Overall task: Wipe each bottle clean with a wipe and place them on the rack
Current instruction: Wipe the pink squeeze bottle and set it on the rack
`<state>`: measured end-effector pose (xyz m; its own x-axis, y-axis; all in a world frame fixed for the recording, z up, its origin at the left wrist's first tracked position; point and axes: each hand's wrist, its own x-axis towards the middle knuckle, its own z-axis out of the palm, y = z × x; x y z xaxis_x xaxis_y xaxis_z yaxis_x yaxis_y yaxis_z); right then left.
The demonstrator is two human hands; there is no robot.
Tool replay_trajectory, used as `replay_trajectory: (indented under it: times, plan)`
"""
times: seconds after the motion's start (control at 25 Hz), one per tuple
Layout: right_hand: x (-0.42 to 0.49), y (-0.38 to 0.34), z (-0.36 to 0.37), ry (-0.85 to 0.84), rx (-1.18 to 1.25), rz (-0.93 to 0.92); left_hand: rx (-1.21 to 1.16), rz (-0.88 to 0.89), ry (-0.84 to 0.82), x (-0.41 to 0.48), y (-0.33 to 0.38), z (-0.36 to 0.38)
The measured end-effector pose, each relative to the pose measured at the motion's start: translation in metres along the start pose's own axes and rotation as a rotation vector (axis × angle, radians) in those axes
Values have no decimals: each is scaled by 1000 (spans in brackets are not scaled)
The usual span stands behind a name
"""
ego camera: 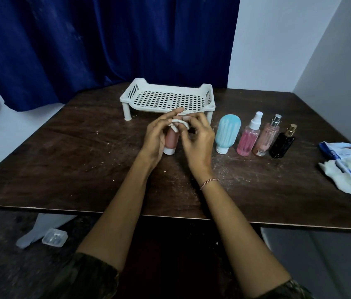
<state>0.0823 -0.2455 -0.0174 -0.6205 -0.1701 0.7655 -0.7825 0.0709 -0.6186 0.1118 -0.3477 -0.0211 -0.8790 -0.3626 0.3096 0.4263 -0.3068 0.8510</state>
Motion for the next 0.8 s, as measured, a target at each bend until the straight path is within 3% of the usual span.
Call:
replay_trajectory:
  times: [0.44,0.64,0.8]
  plan:
    - [2,6,0,53,37,115,81,11,-68,-3,-5,-2]
    - [6,14,-1,22,304,360,91,17,-51,-2,-7,-2]
    - [8,15,-1,53,351,433,115,26,-54,-3,-7,-2]
